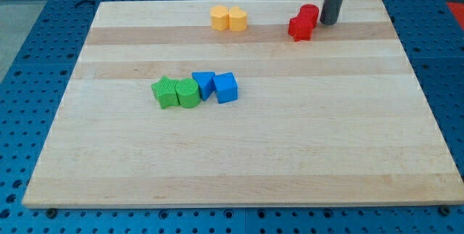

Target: Move the yellow hexagon to the bottom of the red star

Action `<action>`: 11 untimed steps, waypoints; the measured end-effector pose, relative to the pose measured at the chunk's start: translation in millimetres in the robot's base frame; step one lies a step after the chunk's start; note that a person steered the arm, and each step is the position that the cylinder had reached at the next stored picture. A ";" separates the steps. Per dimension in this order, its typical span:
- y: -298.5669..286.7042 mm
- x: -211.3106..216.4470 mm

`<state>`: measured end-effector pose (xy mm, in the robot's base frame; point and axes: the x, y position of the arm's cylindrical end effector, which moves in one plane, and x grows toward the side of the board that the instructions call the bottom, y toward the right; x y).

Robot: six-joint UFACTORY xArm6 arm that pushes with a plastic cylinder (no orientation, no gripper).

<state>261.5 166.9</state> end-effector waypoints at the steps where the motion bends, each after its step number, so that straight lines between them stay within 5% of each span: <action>1: -18.8 -9.7; 3: -29.9 -10.1; 5: -10.6 -70.0; 8: -179.3 -68.1; 11: -208.4 -10.5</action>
<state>250.9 -41.6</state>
